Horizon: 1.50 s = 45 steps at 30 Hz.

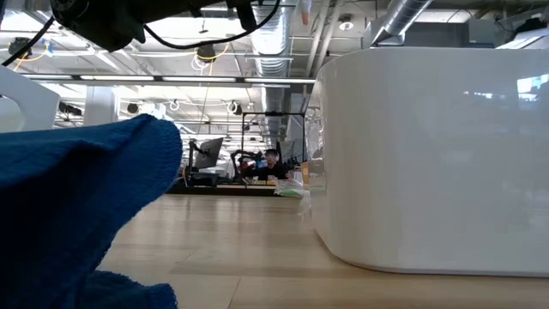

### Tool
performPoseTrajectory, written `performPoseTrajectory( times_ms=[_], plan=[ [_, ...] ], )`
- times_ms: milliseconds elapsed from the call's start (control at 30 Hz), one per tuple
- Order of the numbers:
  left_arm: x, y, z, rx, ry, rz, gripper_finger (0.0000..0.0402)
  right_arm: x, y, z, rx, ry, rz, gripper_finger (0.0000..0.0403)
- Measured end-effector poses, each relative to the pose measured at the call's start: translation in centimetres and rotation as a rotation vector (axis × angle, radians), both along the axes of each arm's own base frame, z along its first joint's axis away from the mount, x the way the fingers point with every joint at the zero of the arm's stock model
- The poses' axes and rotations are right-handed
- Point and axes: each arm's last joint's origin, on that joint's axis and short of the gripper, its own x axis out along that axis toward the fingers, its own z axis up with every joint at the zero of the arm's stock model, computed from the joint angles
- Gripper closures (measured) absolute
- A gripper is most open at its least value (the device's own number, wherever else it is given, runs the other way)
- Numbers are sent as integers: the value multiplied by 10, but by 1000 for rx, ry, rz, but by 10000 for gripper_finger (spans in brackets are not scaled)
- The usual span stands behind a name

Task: Pick & Place Toothbrushes
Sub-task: Put the orange toothbrush into the black bin

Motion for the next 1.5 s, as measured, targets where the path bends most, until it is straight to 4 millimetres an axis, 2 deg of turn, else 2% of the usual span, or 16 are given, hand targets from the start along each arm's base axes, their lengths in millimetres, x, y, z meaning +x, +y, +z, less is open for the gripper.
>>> performPoseTrajectory(
  times_ms=[567,933,1067,1233,1333,1500],
  plan=[
    [1,0,0,-9,6,16,395,3,-7,0,1,0,-25,247],
    [1,0,0,-9,8,19,395,4,-11,-1,-2,7,-39,277],
    [1,1,0,-9,12,22,384,4,-10,-2,-5,19,-37,307],
    [1,0,-2,3,28,22,363,3,-10,-4,-14,41,-34,382],
    [1,0,-2,11,51,19,351,3,-9,-5,-16,45,-36,385],
    [-7,1,10,-8,124,39,326,2,-8,-5,-27,46,-61,394]
  ],
)
